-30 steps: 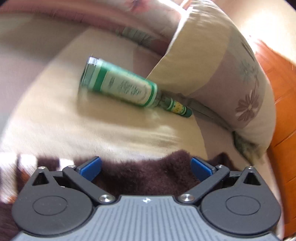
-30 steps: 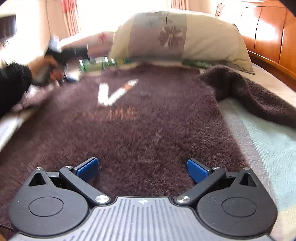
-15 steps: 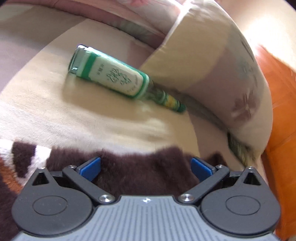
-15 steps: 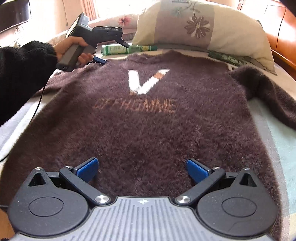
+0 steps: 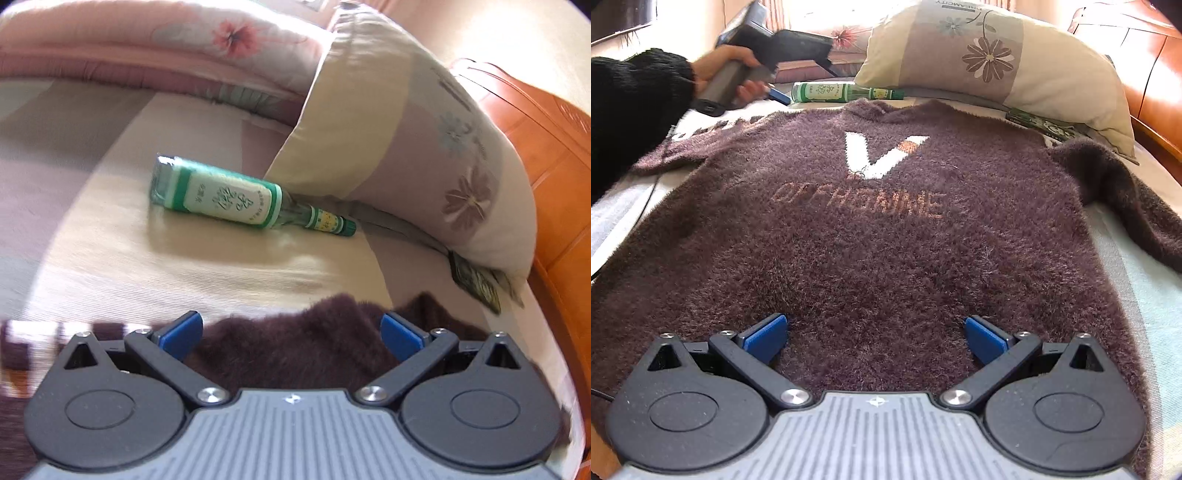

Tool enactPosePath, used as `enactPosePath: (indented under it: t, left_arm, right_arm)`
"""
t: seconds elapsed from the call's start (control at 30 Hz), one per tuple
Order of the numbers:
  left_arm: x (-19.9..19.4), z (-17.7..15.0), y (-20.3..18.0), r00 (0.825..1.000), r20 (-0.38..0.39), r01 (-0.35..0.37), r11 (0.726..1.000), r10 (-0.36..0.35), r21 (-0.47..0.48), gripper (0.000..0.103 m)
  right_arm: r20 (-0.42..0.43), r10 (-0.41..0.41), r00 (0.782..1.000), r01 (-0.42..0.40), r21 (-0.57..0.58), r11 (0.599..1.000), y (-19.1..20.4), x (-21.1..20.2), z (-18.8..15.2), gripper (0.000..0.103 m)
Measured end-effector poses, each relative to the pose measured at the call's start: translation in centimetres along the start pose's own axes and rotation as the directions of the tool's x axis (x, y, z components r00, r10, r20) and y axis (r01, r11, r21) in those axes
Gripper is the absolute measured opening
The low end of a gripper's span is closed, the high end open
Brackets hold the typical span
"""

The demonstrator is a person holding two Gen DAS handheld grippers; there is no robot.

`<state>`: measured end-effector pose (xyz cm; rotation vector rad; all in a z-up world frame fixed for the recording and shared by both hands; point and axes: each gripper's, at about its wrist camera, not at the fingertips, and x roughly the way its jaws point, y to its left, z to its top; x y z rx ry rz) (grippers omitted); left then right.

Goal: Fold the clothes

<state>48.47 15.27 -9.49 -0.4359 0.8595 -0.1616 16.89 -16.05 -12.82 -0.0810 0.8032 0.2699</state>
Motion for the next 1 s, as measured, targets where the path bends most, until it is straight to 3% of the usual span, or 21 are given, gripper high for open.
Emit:
enactPosePath:
  t: [0.33, 0.43, 0.57, 0.67, 0.83, 1.0]
  left_arm:
    - [-5.5, -2.3, 6.6, 0.996, -0.087, -0.029, 0.999, 0.025, -0.039, 0.102]
    - [-8.1, -4.4, 8.7, 0.999, -0.048, 0.009, 1.0, -0.009, -0.004, 0.102]
    - [-11.7, -5.3, 11.6, 0.998, -0.051, -0.04, 0.998, 0.037, -0.041, 0.102]
    - [-14.6, -5.0, 14.6, 0.994, -0.029, -0.109, 0.988, 0.107, -0.11, 0.102]
    - [-20.4, -5.5, 19.3, 0.992, 0.069, -0.092, 0.971, 0.11, -0.22, 0.102]
    - [-23.2, -6.5, 23.6, 0.98, 0.108, -0.124, 0.94, 0.166, -0.317, 0.102]
  right_arm:
    - [-0.047, 0.006, 0.999, -0.004, 0.056, 0.998, 0.0, -1.4, 0.7, 0.103]
    - [-0.04, 0.027, 0.999, -0.025, 0.059, 0.998, 0.6, -2.4, 0.7, 0.103]
    - [-0.033, 0.029, 0.999, -0.027, 0.044, 0.999, 1.7, -3.4, 0.9, 0.103]
    - [-0.026, 0.053, 0.998, -0.052, 0.04, 0.998, 2.8, -4.2, 1.0, 0.103]
    - [-0.007, 0.066, 0.998, -0.066, 0.005, 0.998, 4.5, -5.2, 1.3, 0.103]
    - [-0.021, 0.081, 0.997, -0.081, -0.005, 0.997, 5.9, -5.0, 1.2, 0.103]
